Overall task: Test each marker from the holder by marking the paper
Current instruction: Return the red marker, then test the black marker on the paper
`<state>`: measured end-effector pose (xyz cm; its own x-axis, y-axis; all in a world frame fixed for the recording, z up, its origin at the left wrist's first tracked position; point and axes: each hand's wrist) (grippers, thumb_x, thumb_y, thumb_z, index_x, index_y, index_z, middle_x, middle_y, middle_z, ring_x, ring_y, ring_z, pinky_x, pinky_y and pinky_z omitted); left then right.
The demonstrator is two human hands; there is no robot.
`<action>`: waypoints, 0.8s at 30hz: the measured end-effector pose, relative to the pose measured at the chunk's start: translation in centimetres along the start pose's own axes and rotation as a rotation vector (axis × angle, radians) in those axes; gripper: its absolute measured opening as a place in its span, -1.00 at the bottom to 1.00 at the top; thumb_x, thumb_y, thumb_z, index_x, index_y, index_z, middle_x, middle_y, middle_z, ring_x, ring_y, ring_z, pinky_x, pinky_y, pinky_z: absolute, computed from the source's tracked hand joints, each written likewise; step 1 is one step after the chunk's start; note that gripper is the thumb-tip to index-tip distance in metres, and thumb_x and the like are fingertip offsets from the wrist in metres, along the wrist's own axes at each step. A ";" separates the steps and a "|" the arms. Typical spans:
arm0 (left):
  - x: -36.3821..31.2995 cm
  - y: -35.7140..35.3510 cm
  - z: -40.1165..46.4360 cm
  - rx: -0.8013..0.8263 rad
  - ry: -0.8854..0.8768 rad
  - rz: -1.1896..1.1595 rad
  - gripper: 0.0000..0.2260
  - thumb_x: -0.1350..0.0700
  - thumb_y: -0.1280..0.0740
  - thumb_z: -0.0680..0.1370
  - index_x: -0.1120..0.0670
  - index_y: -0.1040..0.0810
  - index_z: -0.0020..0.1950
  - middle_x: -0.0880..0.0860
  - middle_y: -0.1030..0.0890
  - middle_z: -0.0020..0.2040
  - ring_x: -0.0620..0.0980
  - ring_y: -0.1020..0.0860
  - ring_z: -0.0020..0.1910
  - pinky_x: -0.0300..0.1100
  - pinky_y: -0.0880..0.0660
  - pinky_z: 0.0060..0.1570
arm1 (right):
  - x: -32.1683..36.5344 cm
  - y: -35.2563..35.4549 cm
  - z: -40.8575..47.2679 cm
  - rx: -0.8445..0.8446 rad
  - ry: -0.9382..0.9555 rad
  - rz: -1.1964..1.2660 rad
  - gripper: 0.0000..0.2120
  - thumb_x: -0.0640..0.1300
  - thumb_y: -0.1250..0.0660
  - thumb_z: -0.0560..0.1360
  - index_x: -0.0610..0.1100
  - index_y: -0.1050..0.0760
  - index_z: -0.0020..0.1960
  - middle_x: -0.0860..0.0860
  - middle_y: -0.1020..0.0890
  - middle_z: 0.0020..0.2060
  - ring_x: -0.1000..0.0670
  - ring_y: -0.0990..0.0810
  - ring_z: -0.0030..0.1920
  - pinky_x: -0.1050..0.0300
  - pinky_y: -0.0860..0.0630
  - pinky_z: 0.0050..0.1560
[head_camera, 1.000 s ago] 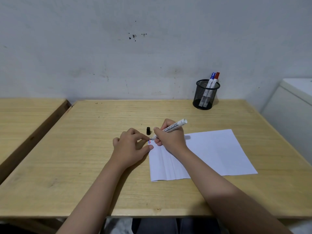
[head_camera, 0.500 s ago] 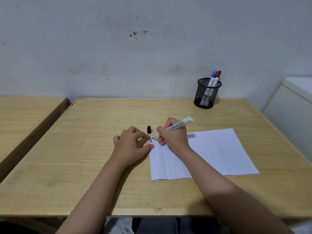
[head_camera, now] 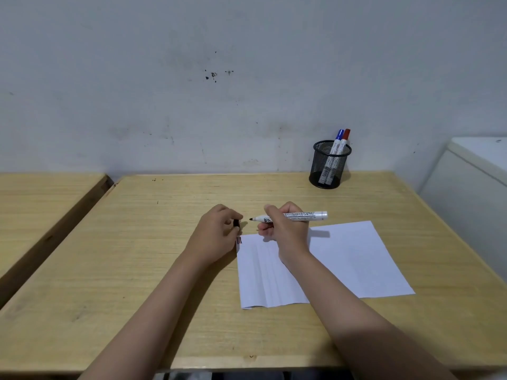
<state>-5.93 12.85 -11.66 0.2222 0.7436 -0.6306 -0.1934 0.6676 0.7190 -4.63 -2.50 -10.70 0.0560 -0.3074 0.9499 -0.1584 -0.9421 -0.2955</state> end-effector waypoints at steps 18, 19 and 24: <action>-7.4 3.8 -1.9 -0.053 0.225 -0.970 -0.87 0.28 -0.37 0.44 0.07 -0.67 -0.15 0.02 -0.69 -0.24 -0.03 -0.66 -0.18 -0.25 -0.53 -0.14 | 6.1 0.6 -3.3 0.102 0.291 0.026 -0.67 -0.33 -0.36 0.45 -0.18 -0.26 -0.37 -0.06 -0.49 -0.60 -0.01 -0.54 -0.60 0.17 -0.51 -0.53; -7.6 4.0 -2.0 -0.041 0.222 -0.969 -0.87 0.28 -0.37 0.44 0.08 -0.67 -0.15 0.02 -0.69 -0.25 -0.04 -0.66 -0.19 -0.26 -0.53 -0.15 | 6.3 0.6 -3.6 0.120 0.300 0.015 -0.67 -0.33 -0.36 0.45 -0.18 -0.27 -0.37 -0.14 -0.50 -0.55 -0.01 -0.55 -0.59 0.17 -0.50 -0.53; -8.7 4.7 -2.7 0.004 0.221 -1.041 -0.88 0.32 -0.36 0.44 0.15 -0.66 -0.13 0.06 -0.70 -0.28 -0.05 -0.67 -0.24 -0.29 -0.56 -0.21 | 7.3 0.5 -4.4 0.166 0.313 0.037 -0.65 -0.34 -0.35 0.45 -0.17 -0.26 -0.39 -0.09 -0.53 -0.59 -0.01 -0.53 -0.61 0.18 -0.49 -0.53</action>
<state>-11.36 9.65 -3.59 0.0980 -0.2029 -0.9743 -0.0044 0.9789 -0.2043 -8.63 -4.62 -3.44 -0.2555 -0.3100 0.9158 0.0092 -0.9479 -0.3183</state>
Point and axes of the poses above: each hand's wrist, its own z-axis towards the middle knuckle, its own y-axis out of the back of the hand, x = y × z
